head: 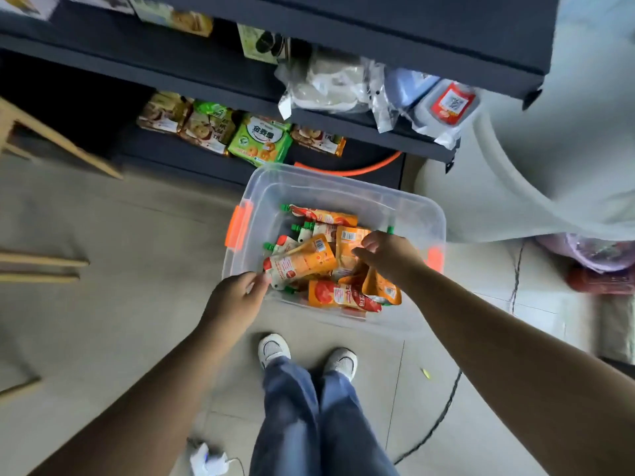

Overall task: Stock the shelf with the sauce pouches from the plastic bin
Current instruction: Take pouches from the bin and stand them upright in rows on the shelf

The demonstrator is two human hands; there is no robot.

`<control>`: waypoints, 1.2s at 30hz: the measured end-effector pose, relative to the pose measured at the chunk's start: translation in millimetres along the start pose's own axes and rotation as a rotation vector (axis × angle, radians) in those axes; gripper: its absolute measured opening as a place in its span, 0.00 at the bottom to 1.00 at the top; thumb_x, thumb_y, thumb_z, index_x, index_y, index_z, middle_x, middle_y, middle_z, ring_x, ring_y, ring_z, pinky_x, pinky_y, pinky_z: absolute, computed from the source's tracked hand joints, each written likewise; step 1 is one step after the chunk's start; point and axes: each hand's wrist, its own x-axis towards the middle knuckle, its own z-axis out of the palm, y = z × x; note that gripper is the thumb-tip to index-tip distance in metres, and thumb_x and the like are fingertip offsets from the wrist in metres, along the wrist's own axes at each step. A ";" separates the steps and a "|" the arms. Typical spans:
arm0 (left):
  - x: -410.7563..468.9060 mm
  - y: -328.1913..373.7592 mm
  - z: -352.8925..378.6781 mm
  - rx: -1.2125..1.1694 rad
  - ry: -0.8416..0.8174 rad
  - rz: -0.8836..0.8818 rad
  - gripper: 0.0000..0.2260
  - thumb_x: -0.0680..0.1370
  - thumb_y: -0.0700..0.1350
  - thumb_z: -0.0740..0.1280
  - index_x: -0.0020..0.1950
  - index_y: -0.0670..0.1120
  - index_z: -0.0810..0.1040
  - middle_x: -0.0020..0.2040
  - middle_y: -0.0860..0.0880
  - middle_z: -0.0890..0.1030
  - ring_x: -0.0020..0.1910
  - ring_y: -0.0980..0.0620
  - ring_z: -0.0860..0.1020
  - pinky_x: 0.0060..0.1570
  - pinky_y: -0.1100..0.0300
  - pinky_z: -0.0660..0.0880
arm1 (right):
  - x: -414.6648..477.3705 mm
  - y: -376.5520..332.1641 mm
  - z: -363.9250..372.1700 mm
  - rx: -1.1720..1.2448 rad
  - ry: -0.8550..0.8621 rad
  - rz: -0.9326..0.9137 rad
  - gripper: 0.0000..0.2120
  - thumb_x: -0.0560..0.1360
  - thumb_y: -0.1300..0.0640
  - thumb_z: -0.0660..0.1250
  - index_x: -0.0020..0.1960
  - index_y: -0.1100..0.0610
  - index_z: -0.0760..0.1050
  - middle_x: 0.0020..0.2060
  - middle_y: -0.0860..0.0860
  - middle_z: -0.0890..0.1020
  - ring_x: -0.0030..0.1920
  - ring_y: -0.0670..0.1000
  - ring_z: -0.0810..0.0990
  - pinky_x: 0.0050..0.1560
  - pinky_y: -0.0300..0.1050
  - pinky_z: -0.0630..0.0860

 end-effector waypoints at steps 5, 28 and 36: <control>55.7 -55.5 30.4 0.108 0.269 0.027 0.26 0.73 0.55 0.57 0.52 0.32 0.77 0.51 0.33 0.79 0.54 0.35 0.76 0.55 0.47 0.71 | 78.8 -4.1 65.9 0.042 -0.112 0.006 0.20 0.76 0.45 0.61 0.62 0.55 0.73 0.58 0.54 0.79 0.49 0.53 0.78 0.40 0.40 0.72; 71.3 -53.0 86.7 -0.049 0.404 -0.034 0.36 0.70 0.64 0.54 0.62 0.34 0.70 0.61 0.35 0.74 0.62 0.37 0.71 0.62 0.49 0.66 | 102.3 28.2 92.6 0.822 0.014 0.150 0.19 0.69 0.57 0.73 0.57 0.54 0.71 0.44 0.48 0.78 0.46 0.49 0.79 0.42 0.40 0.79; 65.0 52.3 77.5 -0.963 -0.325 -0.682 0.36 0.74 0.68 0.51 0.52 0.36 0.75 0.43 0.39 0.80 0.41 0.45 0.79 0.37 0.56 0.77 | 27.9 26.2 38.5 1.146 -0.015 -0.142 0.22 0.57 0.50 0.76 0.47 0.58 0.80 0.45 0.59 0.83 0.47 0.60 0.81 0.51 0.55 0.78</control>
